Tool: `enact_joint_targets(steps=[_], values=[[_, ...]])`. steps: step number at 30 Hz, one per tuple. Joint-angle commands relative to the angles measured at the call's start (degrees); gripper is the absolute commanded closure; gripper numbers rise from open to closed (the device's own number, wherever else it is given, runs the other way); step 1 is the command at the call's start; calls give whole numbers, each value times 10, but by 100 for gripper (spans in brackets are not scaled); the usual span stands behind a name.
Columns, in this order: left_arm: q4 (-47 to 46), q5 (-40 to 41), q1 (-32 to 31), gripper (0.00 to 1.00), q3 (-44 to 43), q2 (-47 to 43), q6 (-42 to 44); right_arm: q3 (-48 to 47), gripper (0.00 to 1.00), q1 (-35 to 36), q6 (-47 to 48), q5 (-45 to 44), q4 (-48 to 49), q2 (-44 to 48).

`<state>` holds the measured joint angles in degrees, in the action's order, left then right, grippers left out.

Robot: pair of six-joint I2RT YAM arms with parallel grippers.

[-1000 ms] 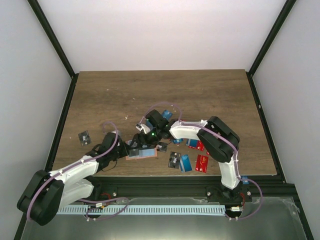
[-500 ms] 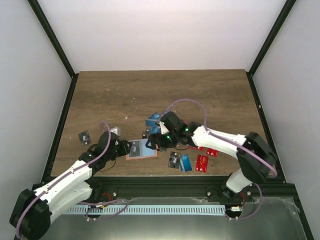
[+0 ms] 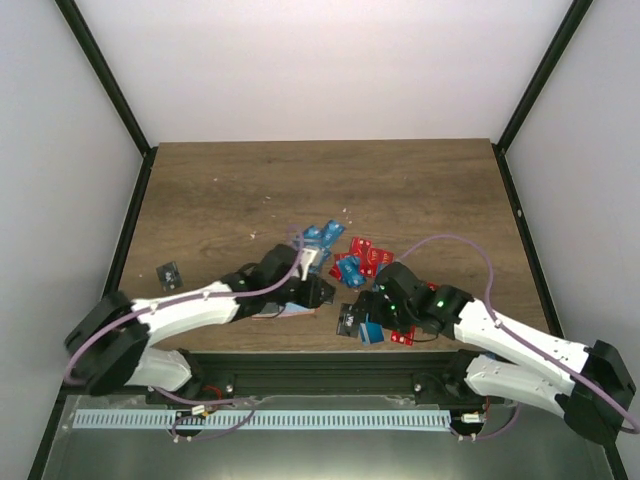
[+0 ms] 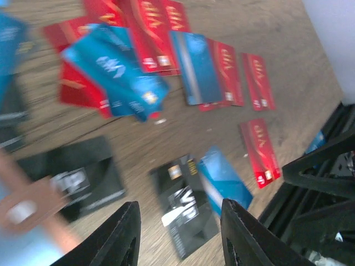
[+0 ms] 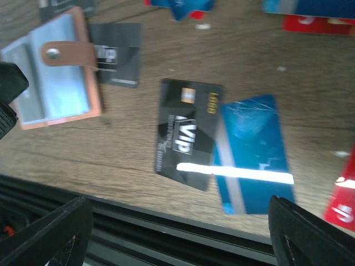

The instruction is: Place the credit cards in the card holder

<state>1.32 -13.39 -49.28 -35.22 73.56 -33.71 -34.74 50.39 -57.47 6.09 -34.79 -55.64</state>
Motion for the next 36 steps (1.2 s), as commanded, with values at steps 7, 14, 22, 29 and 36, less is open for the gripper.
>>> enact_joint_targets(steps=[7,14,22,29,36], values=[[-18,-70,-50,58,-169,238,96,4,12,1,-19,-57,-167,73],[27,-63,-71,58,-220,320,113,30,12,1,-16,-25,-156,101],[51,-18,-75,57,-217,357,116,33,12,1,-1,-3,-142,91],[40,-10,-81,57,-169,334,98,34,12,1,1,5,-135,102],[43,-23,-85,57,-174,334,100,44,12,1,8,27,-113,95]])
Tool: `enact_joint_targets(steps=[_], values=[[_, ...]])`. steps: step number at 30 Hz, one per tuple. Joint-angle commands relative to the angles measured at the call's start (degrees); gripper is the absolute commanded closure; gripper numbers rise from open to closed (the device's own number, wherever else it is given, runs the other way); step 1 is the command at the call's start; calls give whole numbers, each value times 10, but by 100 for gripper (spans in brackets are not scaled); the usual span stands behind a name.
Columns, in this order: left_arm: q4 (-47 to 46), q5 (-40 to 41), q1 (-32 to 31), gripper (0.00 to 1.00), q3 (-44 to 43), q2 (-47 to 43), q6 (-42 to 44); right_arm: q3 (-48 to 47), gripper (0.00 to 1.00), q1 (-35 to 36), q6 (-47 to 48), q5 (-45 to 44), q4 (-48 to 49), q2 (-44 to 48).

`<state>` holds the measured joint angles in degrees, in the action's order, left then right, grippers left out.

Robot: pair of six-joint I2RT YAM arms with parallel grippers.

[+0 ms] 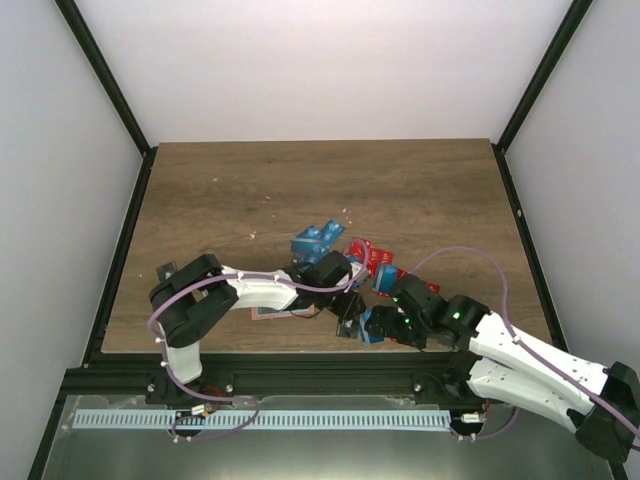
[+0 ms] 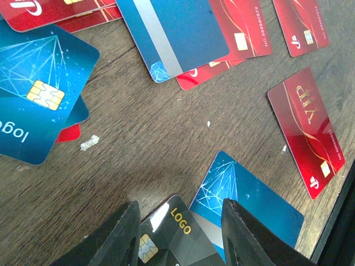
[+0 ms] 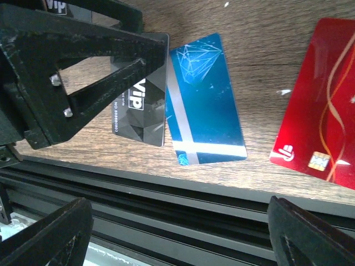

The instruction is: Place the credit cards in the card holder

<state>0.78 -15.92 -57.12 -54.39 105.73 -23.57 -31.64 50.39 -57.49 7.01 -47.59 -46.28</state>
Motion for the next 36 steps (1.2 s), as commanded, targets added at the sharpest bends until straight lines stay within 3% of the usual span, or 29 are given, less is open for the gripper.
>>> enact_joint_targets(steps=[1,13,27,36], values=[[44,-1,-7,57,24,10,-4,16,12,1,8,20,14,2],[22,21,-53,57,92,-32,-50,58,12,1,8,80,67,20],[64,74,-56,57,46,-39,-82,160,20,1,-48,187,263,-2],[77,65,-56,58,44,-16,-69,196,22,11,-87,203,310,-17]])
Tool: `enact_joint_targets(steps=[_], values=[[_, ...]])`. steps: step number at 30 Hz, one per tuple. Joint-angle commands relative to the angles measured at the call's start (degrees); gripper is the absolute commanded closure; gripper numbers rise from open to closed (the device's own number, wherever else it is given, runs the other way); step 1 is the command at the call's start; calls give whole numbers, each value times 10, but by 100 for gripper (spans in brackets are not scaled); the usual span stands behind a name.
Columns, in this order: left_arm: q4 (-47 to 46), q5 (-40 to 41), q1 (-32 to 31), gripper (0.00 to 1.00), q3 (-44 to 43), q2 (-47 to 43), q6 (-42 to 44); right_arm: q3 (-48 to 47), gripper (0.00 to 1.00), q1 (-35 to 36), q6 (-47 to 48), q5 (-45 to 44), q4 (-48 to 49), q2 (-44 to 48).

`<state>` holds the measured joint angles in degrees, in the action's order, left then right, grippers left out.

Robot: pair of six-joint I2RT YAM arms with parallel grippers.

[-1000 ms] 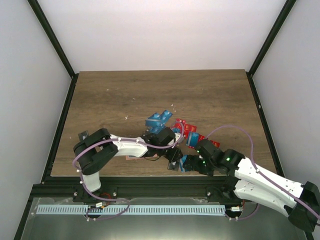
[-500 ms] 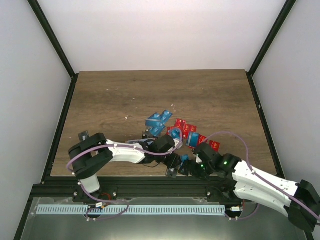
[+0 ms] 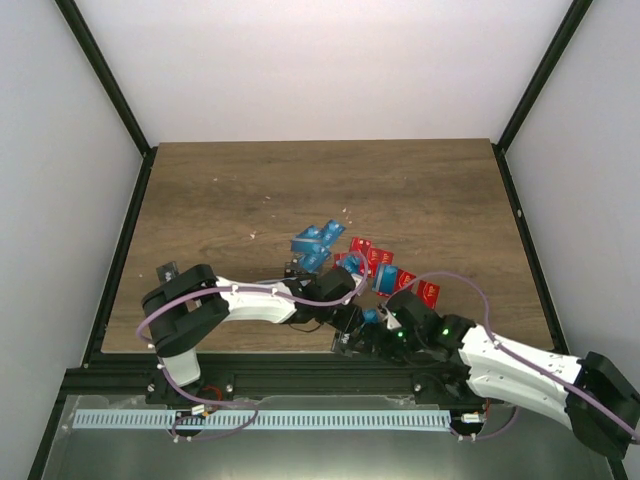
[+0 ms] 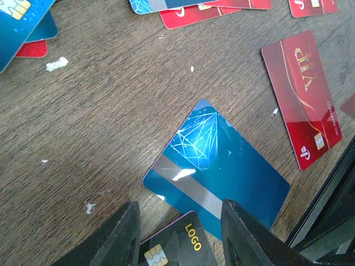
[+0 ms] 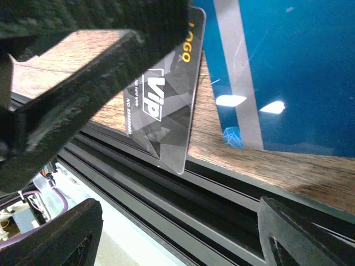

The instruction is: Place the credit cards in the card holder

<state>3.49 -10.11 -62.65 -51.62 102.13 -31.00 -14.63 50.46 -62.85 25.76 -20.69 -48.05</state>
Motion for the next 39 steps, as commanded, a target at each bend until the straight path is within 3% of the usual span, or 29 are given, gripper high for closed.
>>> enact_joint_targets(steps=[1,12,25,39], values=[[50,3,-1,58,22,17,5,35,23,14,-44,11,45,5],[50,-25,-1,58,60,-2,3,95,34,22,-107,-39,132,27],[59,-25,-1,57,77,-28,-9,83,43,77,-147,-95,265,-111],[49,-27,-2,57,86,-23,-10,96,74,84,-182,-139,316,-148]])
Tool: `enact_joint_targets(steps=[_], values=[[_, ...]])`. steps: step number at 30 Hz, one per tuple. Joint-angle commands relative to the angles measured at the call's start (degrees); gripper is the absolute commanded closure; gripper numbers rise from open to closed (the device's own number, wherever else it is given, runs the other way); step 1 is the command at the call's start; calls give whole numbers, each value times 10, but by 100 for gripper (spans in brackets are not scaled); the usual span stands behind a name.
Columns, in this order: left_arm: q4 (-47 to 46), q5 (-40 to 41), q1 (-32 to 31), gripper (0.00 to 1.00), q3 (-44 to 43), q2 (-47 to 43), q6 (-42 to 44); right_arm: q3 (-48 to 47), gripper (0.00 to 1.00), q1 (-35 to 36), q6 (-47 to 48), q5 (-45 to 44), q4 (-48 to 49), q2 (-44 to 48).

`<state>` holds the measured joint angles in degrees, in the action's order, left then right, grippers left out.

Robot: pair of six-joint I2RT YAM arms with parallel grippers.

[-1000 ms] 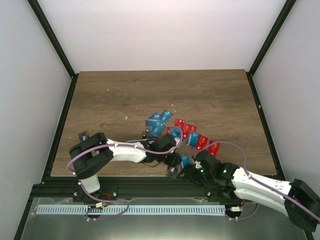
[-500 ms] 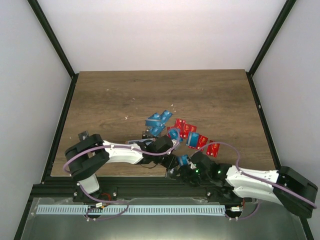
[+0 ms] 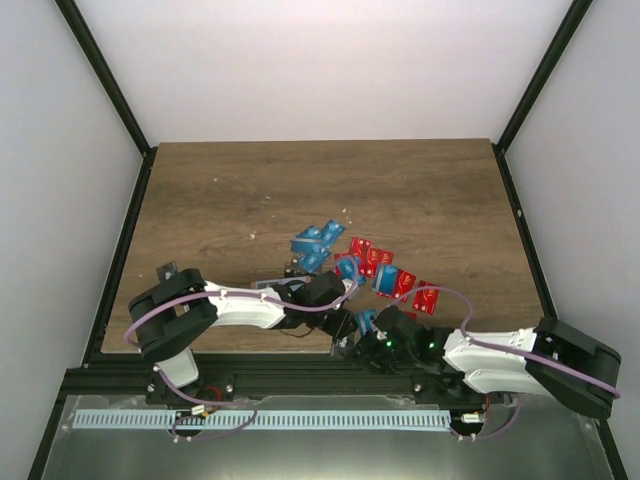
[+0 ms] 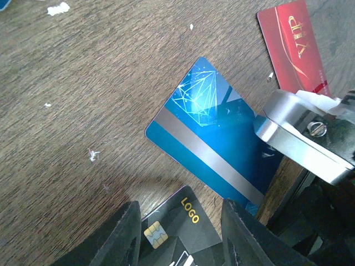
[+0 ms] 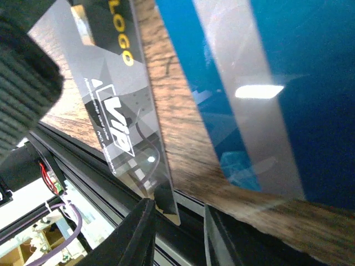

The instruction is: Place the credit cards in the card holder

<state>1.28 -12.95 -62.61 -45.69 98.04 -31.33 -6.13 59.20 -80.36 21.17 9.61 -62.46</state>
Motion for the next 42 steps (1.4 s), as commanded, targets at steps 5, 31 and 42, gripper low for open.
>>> enact_joint_targets(steps=[5,31,42], values=[[66,1,-1,58,28,21,-7,17,78,-3,-11,-94,46,-11],[158,124,50,57,28,-226,8,-42,99,-5,95,-110,-28,86],[174,191,100,45,110,-490,17,-120,99,-141,311,-38,-64,176]])
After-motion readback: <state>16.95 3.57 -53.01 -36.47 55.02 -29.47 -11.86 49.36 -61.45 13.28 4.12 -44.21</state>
